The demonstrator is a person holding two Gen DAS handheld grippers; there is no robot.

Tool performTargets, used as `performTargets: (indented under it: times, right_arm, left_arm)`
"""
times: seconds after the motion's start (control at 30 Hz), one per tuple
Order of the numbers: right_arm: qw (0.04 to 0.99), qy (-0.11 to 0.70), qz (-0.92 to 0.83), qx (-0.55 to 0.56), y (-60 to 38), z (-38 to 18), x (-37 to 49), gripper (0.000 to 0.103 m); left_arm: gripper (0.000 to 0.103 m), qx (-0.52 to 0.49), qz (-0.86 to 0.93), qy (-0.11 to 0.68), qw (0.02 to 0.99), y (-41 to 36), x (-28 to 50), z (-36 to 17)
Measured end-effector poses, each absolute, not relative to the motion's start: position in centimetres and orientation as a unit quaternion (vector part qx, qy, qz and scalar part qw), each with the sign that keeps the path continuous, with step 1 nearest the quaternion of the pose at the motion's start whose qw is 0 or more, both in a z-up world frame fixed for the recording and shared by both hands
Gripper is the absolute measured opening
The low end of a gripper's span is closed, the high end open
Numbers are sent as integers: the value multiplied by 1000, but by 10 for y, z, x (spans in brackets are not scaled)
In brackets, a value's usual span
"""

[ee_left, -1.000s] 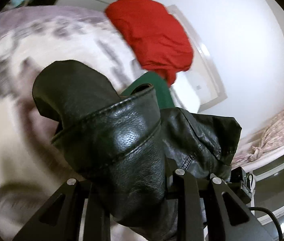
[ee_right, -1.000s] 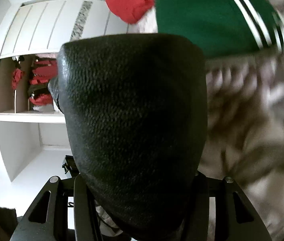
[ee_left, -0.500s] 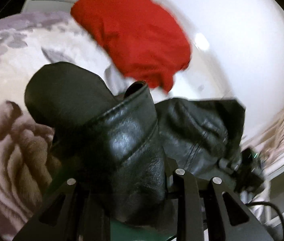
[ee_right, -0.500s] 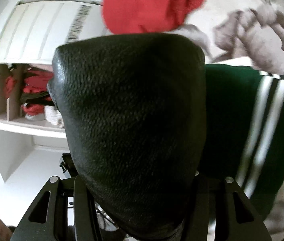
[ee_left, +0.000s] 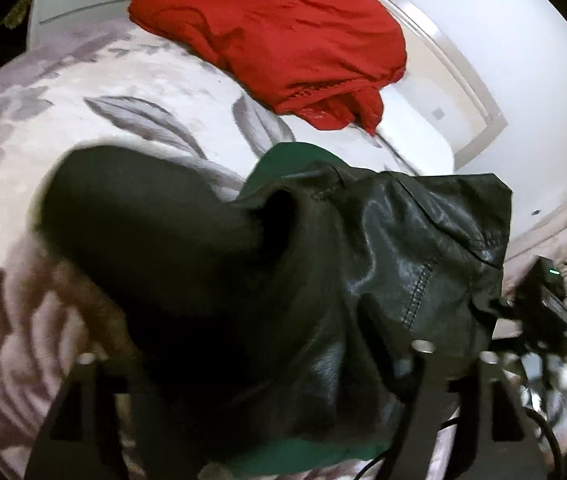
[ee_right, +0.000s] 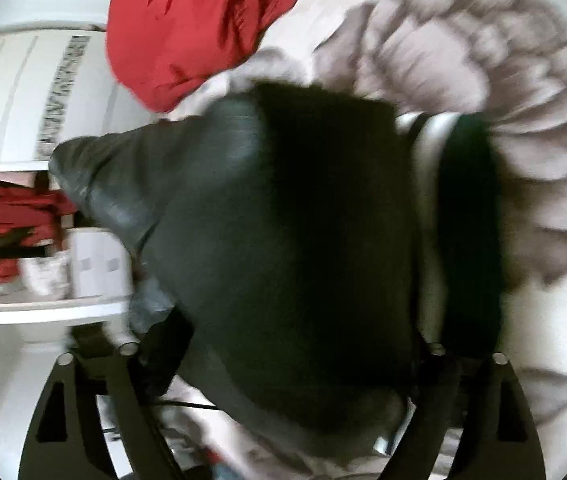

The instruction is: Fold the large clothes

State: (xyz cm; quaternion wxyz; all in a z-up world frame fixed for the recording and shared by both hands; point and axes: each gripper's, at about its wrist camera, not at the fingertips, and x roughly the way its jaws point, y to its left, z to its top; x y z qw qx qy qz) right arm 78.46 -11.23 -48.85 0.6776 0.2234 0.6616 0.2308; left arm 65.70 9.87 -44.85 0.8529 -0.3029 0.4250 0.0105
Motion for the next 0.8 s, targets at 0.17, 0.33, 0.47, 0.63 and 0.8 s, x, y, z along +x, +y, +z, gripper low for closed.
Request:
performTargets:
  times: [0.17,0.33,0.47,0.63,0.8]
  right_arm:
    - [778,612,93,106,-118,-429,732,93]
    - [828,560,2,-16,-98,-392,648,94]
    - [838,544,-22,-15,-82,-374,597,94]
    - [857,512,-49,7,-86,-314,514,94]
    - [875,480,-56,1,-83,-233,426,94]
  left_arm:
    - [93,-203,70,441,872,87,642,-428]
    - [93,-92,94,451,883,64,616,-390]
    - [93,-49,80,448,889,53,588,-357]
    - [93,-21,64,431,900,38,530,-288]
    - [93,-17,57,409,911,27,461,-210]
